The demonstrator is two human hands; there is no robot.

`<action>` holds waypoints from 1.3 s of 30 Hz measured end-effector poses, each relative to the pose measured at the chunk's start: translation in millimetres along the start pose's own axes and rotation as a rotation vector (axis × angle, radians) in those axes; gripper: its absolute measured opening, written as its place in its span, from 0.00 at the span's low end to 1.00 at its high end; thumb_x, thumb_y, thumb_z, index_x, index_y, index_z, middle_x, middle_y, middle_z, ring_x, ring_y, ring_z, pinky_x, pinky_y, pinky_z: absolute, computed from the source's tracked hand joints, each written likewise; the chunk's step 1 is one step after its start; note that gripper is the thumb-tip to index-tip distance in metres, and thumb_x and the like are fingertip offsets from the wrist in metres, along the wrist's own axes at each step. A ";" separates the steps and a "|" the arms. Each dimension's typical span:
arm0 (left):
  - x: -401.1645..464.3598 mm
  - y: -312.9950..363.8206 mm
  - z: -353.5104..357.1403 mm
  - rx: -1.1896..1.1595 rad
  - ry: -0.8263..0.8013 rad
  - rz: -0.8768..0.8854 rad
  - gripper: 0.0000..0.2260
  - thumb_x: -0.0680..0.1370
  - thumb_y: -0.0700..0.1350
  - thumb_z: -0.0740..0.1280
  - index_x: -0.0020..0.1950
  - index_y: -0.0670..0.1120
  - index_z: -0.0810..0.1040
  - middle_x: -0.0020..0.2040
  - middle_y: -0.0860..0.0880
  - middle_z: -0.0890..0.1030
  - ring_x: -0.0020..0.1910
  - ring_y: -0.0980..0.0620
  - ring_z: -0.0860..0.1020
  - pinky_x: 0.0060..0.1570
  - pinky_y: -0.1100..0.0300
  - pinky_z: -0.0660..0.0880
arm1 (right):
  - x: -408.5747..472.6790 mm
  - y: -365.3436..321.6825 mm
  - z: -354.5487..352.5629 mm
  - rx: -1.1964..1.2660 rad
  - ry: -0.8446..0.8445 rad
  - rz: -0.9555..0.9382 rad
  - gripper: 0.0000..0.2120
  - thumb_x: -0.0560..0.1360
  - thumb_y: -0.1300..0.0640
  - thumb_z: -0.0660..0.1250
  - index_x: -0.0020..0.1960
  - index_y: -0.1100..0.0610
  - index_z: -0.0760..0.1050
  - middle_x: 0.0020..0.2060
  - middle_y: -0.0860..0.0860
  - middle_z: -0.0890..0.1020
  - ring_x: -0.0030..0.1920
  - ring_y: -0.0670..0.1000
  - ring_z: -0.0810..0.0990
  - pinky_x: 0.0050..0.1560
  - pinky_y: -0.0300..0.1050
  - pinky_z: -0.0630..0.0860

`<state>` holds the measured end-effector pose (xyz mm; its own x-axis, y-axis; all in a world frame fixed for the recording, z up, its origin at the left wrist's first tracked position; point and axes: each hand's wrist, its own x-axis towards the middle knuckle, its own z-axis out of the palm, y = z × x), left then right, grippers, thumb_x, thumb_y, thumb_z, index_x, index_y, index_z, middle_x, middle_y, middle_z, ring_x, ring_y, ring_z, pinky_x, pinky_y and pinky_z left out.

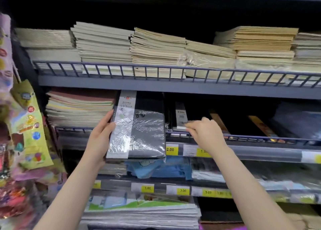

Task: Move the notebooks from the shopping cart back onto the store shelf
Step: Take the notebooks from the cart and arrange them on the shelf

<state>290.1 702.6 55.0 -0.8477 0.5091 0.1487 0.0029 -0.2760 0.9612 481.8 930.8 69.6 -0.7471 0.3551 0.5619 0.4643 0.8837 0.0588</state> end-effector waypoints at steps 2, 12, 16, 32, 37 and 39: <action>-1.9 0.8 2.3 -0.016 -0.012 0.002 0.18 0.78 0.39 0.61 0.66 0.55 0.73 0.58 0.49 0.81 0.54 0.49 0.80 0.55 0.50 0.74 | -7.1 -0.5 1.0 0.060 0.031 0.002 0.12 0.77 0.53 0.61 0.55 0.50 0.80 0.51 0.49 0.84 0.45 0.58 0.77 0.42 0.49 0.72; -7.4 7.5 27.0 -0.014 -0.059 0.009 0.18 0.79 0.41 0.59 0.64 0.60 0.72 0.59 0.55 0.80 0.55 0.54 0.79 0.53 0.55 0.75 | -58.6 -56.7 -41.0 0.917 -0.188 0.320 0.17 0.76 0.46 0.58 0.65 0.44 0.66 0.39 0.42 0.80 0.44 0.46 0.77 0.46 0.36 0.71; -10.2 10.6 41.7 -0.007 -0.165 -0.016 0.17 0.80 0.46 0.60 0.67 0.59 0.70 0.61 0.54 0.79 0.58 0.51 0.79 0.58 0.49 0.75 | -65.4 -80.9 -35.1 1.527 -0.214 0.468 0.14 0.78 0.57 0.59 0.63 0.48 0.69 0.29 0.55 0.75 0.29 0.50 0.67 0.27 0.39 0.64; 24.7 19.3 8.8 0.474 -0.165 0.165 0.31 0.69 0.45 0.74 0.70 0.44 0.68 0.50 0.51 0.76 0.51 0.58 0.74 0.56 0.64 0.70 | 24.2 -82.5 -21.6 1.215 -0.060 0.531 0.20 0.78 0.53 0.60 0.68 0.56 0.66 0.30 0.51 0.77 0.29 0.42 0.73 0.32 0.35 0.67; 26.5 10.4 11.9 0.540 -0.226 0.189 0.29 0.72 0.43 0.71 0.71 0.42 0.65 0.58 0.57 0.76 0.44 0.69 0.75 0.45 0.74 0.71 | 17.1 -82.7 -2.6 0.898 -0.052 0.505 0.26 0.77 0.46 0.59 0.71 0.57 0.64 0.31 0.52 0.78 0.38 0.48 0.77 0.44 0.43 0.72; 23.6 7.4 12.5 0.523 -0.181 0.201 0.30 0.72 0.44 0.72 0.72 0.44 0.65 0.57 0.50 0.79 0.48 0.62 0.78 0.48 0.69 0.73 | 17.7 -80.9 -3.0 0.906 -0.043 0.516 0.26 0.77 0.45 0.59 0.71 0.57 0.64 0.32 0.52 0.78 0.39 0.48 0.77 0.44 0.43 0.72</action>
<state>276.7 722.8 68.6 -0.6996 0.6323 0.3329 0.4545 0.0343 0.8901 432.4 864.7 77.3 -0.5843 0.7492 0.3119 0.2148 0.5133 -0.8309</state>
